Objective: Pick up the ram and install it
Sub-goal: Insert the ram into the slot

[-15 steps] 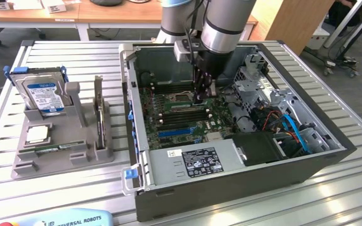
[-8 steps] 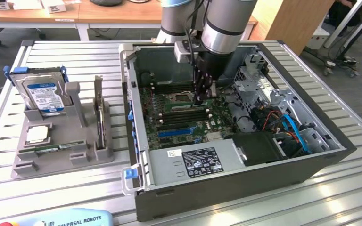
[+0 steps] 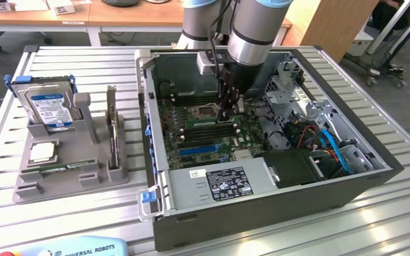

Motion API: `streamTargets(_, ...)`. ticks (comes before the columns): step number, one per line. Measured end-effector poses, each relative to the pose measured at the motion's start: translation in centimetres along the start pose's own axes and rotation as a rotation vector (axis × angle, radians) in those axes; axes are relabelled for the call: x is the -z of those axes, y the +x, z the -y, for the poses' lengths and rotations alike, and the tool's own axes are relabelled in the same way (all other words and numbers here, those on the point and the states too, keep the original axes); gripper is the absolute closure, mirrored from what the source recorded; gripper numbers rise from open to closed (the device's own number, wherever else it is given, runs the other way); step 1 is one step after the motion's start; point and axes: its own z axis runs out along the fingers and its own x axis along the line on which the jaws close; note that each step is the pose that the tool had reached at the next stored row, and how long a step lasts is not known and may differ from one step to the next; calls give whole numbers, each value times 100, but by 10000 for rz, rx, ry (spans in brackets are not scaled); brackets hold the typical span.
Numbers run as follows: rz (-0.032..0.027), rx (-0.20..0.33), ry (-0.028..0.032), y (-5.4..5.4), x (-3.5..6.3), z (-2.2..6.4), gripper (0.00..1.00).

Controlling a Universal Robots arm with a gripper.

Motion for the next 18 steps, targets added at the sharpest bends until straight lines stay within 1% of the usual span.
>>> streamTargets(12, 8, -1, 0, 19, -9, 0, 88)
streamTargets(18, 7, 0, 0, 22, -71, 3, 88)
